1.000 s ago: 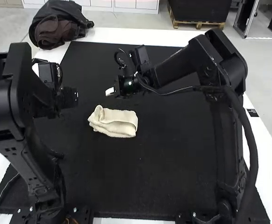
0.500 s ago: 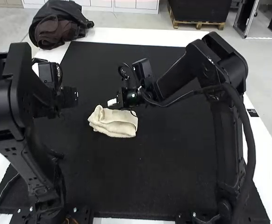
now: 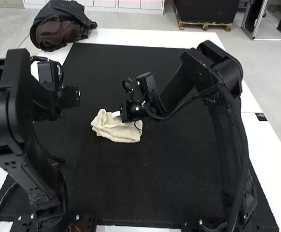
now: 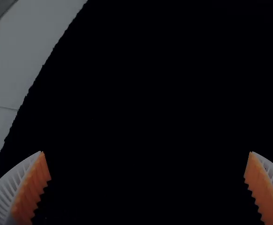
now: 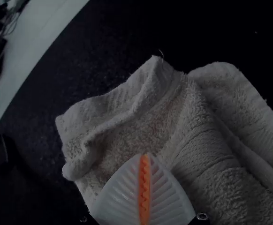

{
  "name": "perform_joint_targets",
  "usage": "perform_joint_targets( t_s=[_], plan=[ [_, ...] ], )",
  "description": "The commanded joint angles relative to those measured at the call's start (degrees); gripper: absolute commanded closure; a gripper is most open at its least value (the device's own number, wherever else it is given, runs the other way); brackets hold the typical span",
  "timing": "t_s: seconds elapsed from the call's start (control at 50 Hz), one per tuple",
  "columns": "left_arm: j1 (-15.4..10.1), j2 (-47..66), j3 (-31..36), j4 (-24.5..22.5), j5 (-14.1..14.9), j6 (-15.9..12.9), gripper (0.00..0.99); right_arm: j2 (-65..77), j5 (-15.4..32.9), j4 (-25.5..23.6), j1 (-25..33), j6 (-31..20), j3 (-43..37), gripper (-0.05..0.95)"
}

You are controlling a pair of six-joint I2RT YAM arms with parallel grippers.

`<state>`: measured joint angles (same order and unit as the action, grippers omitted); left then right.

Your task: Fold the towel.

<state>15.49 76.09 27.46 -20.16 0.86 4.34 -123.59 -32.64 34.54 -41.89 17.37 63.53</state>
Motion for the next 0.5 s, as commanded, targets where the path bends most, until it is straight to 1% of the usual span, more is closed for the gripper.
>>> perform_joint_targets(
  t_s=[0.0,0.2,0.48],
  plan=[
    [0.42,-0.95,0.31,-0.23,0.19,0.23,0.026,-1.48,-0.84,1.67,-0.83,1.18,0.02,0.92],
    [0.6,-1.48,0.31,-0.14,0.37,0.23,0.026,-4.29,-0.84,3.86,-1.7,1.09,-0.07,0.92],
    [0.6,-1.65,0.4,-0.14,0.89,0.85,0.026,-8.95,-0.23,8.35,-3.73,0.56,-0.25,0.92]
  ],
)
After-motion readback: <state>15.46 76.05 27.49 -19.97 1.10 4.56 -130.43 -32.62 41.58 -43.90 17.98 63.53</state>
